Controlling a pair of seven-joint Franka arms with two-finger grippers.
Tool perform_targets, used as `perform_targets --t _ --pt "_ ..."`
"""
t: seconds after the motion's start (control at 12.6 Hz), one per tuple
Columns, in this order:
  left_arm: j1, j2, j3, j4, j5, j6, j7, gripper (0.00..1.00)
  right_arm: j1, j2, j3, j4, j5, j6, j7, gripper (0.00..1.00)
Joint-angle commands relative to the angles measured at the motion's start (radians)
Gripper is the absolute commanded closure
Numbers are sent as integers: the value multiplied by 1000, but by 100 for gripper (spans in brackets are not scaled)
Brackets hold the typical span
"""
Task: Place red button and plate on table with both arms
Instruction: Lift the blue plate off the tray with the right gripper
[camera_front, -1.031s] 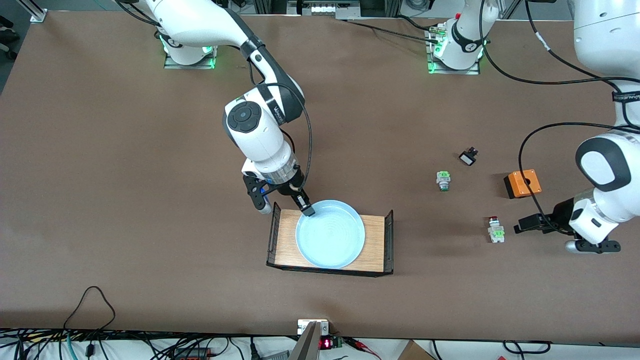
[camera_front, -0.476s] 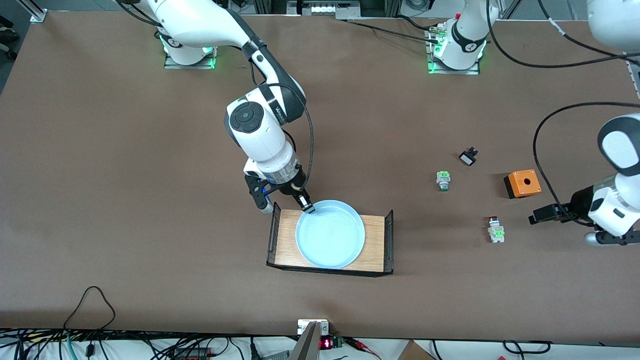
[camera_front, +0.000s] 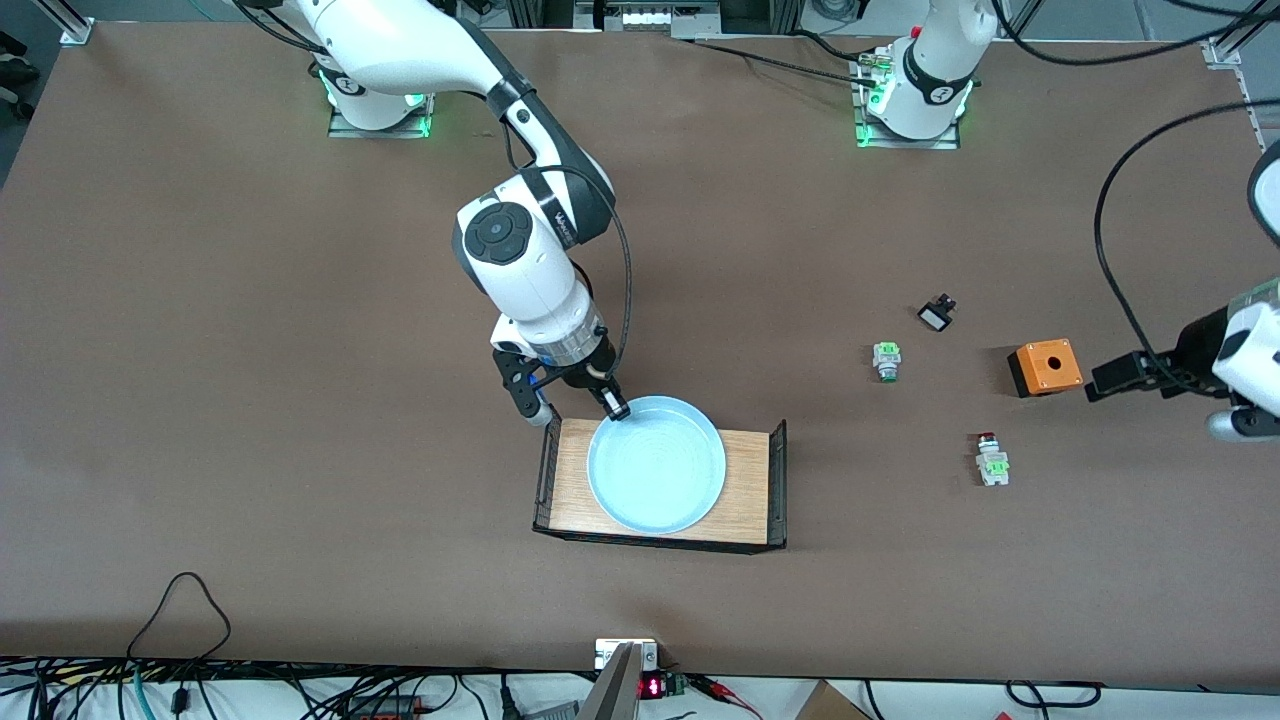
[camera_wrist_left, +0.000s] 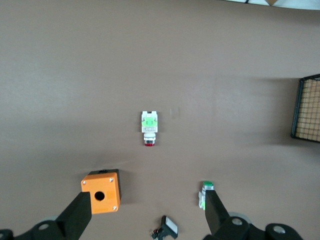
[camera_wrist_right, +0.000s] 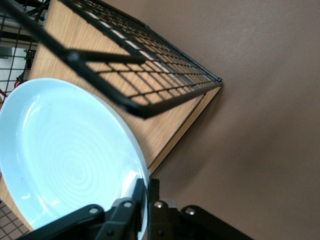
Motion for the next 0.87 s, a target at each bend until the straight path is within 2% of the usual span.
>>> perform_targets --t 0.0,0.16,0.48,0.79 --pt "52 -81 -67 -16 35 -55 -11 0 8 -14 -8 18 -1 -14 -6 100" --pt "95 -129 -125 -16 40 -94 -13 0 8 -29 -6 55 5 -64 -1 100" --pt "81 -201 -151 -14 127 -190 -17 0 -2 -40 -8 208 3 -272 -4 100" --pt "43 -255 -150 -19 133 -226 -100 0 -48 -92 -8 219 5 -325 -13 100"
